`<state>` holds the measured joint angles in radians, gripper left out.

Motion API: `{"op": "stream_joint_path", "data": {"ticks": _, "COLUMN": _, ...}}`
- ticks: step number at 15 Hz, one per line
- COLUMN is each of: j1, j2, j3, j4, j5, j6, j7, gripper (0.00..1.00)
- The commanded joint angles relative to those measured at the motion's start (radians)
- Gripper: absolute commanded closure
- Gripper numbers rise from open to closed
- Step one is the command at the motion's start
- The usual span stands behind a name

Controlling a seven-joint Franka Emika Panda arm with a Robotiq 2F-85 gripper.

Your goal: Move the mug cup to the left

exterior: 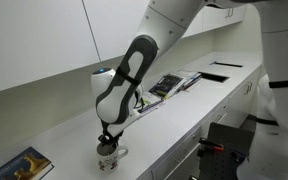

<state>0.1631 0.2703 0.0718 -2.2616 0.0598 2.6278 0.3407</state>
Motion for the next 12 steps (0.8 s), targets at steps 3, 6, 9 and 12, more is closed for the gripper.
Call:
{"op": "stream_joint_path", "data": {"ticks": 3, "j1": 0.058, "j2": 0.076, "j3": -0.044, "j4": 0.008, "j5": -0.071, "j6": 0.123, "j7": 0.083, "gripper": 0.98}}
{"op": "stream_joint_path", "data": {"ticks": 6, "j1": 0.056, "j2": 0.110, "j3": -0.059, "j4": 0.015, "j5": -0.056, "j6": 0.149, "j7": 0.066, "gripper": 0.98}}
{"op": "stream_joint_path", "data": {"ticks": 9, "j1": 0.018, "j2": 0.108, "j3": -0.019, "j4": 0.027, "j5": 0.017, "j6": 0.125, "j7": 0.019, "gripper": 0.65}}
{"op": "stream_joint_path", "data": {"ticks": 12, "j1": -0.015, "j2": 0.049, "j3": 0.036, "j4": 0.044, "j5": 0.096, "j6": 0.051, "j7": -0.041, "gripper": 0.45}}
